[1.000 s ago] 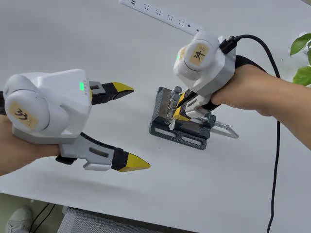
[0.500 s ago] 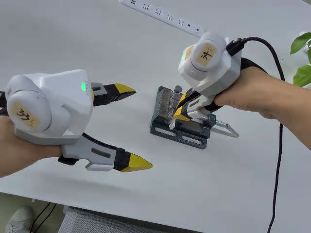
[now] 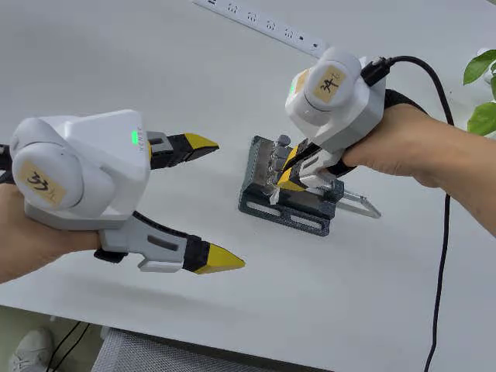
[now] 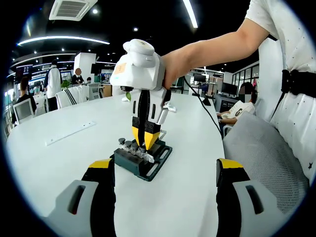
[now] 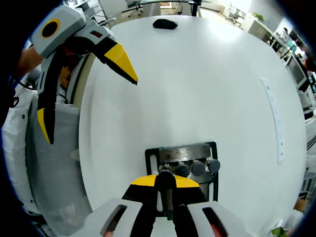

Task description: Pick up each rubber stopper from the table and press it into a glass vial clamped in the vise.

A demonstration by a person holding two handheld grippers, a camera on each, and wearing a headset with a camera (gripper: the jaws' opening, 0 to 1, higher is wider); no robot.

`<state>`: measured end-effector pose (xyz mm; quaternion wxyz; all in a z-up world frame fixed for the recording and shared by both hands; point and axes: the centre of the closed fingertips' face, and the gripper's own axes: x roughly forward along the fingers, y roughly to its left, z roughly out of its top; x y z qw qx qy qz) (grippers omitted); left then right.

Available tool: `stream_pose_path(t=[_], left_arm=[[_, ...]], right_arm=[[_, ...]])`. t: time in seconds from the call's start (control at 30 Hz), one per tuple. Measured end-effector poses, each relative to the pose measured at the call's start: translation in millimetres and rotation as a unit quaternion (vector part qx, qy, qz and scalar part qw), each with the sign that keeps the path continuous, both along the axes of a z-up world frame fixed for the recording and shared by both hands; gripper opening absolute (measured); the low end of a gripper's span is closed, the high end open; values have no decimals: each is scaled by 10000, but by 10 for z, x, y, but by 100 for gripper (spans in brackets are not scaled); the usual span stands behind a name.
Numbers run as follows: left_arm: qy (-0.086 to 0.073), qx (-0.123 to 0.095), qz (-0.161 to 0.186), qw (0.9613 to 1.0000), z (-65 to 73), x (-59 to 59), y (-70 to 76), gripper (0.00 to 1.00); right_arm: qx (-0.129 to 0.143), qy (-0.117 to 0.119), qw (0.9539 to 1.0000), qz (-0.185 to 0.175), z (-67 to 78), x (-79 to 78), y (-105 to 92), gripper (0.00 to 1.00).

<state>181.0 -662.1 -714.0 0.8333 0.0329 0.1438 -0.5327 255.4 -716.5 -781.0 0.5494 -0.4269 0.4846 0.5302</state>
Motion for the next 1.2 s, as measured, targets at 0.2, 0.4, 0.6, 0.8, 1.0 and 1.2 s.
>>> stream_pose_path(t=[0.2, 0.4, 0.6, 0.8, 1.0, 1.2], left_arm=[[-4, -11, 0, 10000, 5, -1, -5, 83], [-10, -34, 25, 10000, 19, 4, 9, 82], [-12, -51, 54, 10000, 23, 11, 14, 82], [-17, -57, 30, 10000, 24, 12, -8, 82], [-19, -39, 7, 10000, 26, 7, -23, 81], [-8, -37, -14, 10000, 24, 0, -32, 81]], right_arm=[[-76, -20, 10000, 56, 3, -8, 1, 6], [-177, -33, 9998, 11, -8, 14, 18, 6], [-196, -54, 9998, -38, -7, 15, 11, 6], [-175, -37, 9998, -70, -19, 18, 11, 6], [-23, 7, 9999, -155, -16, 7, -13, 6], [89, -63, 9998, -159, -21, 13, -11, 7]])
